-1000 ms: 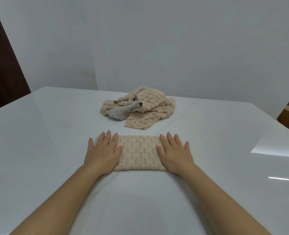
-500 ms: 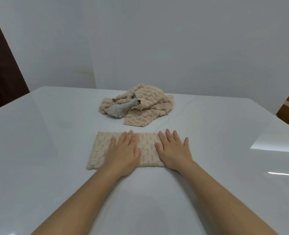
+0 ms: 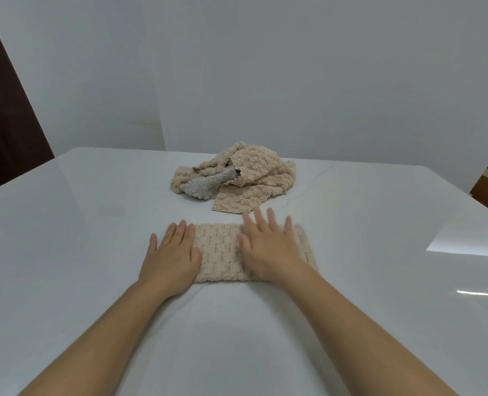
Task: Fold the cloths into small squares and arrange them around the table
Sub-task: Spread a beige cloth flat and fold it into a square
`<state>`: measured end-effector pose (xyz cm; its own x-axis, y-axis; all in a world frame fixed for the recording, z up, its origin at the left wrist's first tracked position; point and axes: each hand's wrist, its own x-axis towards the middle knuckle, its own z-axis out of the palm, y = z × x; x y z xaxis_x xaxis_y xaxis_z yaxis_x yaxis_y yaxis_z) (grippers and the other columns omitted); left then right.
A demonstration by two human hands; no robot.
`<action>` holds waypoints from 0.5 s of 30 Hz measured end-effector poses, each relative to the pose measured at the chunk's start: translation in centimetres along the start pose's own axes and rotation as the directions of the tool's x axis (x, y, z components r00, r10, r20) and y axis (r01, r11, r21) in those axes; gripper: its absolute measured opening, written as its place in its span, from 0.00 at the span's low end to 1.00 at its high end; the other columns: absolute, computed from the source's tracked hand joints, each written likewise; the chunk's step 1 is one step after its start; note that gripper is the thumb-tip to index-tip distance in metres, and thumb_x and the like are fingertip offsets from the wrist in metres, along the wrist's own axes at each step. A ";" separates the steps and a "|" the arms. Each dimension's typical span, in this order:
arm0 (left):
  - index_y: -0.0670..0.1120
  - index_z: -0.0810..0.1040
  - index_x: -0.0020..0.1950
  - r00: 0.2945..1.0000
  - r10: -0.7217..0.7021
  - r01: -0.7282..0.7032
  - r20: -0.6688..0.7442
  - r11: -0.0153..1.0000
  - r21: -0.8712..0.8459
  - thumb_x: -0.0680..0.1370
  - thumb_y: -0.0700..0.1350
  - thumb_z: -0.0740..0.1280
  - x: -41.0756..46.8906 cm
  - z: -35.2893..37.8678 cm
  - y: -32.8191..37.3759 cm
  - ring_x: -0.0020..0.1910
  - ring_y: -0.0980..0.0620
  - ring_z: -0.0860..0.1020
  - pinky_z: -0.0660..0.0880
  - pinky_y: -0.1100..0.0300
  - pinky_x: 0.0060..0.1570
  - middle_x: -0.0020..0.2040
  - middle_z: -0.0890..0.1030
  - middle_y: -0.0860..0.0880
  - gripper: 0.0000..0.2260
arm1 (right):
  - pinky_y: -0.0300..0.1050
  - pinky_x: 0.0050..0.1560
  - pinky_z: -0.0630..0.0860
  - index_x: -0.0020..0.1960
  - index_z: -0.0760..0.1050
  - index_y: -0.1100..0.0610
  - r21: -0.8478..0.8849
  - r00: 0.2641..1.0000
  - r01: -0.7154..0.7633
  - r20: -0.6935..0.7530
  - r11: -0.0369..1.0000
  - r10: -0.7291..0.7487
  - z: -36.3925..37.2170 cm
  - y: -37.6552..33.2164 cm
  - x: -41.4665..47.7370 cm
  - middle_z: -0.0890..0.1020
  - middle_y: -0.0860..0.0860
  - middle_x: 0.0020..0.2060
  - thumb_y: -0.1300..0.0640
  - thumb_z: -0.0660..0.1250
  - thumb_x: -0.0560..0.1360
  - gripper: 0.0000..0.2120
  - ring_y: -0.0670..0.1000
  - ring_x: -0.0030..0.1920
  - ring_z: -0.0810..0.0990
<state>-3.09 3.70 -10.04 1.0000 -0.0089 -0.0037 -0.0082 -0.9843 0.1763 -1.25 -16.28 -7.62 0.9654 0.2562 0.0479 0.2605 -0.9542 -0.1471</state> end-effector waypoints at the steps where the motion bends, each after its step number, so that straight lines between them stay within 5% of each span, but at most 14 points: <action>1: 0.48 0.41 0.80 1.000 -0.001 0.001 0.000 1.000 -0.002 0.83 0.52 0.43 0.0 0.0 0.0 0.78 0.53 0.39 0.39 0.48 0.76 0.80 0.40 0.51 0.26 | 0.62 0.75 0.34 0.80 0.40 0.49 0.019 0.999 0.049 0.022 0.999 -0.049 0.3 -1.2 0.1 0.40 0.50 0.79 0.44 0.40 0.83 0.28 0.55 0.78 0.35; 5: 0.48 0.41 0.80 1.000 -0.002 0.002 0.010 1.000 -0.003 0.83 0.52 0.44 0.0 0.1 -0.2 0.78 0.53 0.39 0.39 0.48 0.76 0.80 0.40 0.51 0.26 | 0.62 0.75 0.35 0.80 0.41 0.49 0.045 0.991 0.089 0.101 0.995 -0.093 2.2 -2.4 0.0 0.41 0.48 0.79 0.43 0.41 0.83 0.28 0.54 0.78 0.36; 11: 0.48 0.41 0.80 1.000 0.018 -0.018 0.013 1.000 -0.010 0.83 0.52 0.43 0.0 0.1 -0.3 0.78 0.52 0.39 0.40 0.49 0.76 0.80 0.40 0.50 0.26 | 0.59 0.76 0.37 0.80 0.42 0.47 0.023 0.993 -0.070 0.093 0.997 0.068 1.7 2.2 -1.0 0.42 0.48 0.79 0.42 0.40 0.82 0.28 0.53 0.79 0.38; 15: 0.46 0.47 0.80 0.997 -0.052 0.050 -0.052 0.998 -0.033 0.82 0.55 0.48 0.0 -0.1 -0.1 0.77 0.44 0.52 0.55 0.49 0.74 0.79 0.50 0.44 0.28 | 0.60 0.76 0.36 0.80 0.42 0.49 0.022 0.985 -0.140 0.109 0.990 0.136 1.3 3.4 -1.2 0.42 0.50 0.79 0.42 0.40 0.82 0.28 0.54 0.79 0.38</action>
<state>-3.13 3.85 -10.00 0.9979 0.0517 0.0388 0.0425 -0.9772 0.2081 -1.49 -19.67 -9.48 0.9871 0.1388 -0.0803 0.1233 -0.9770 -0.1742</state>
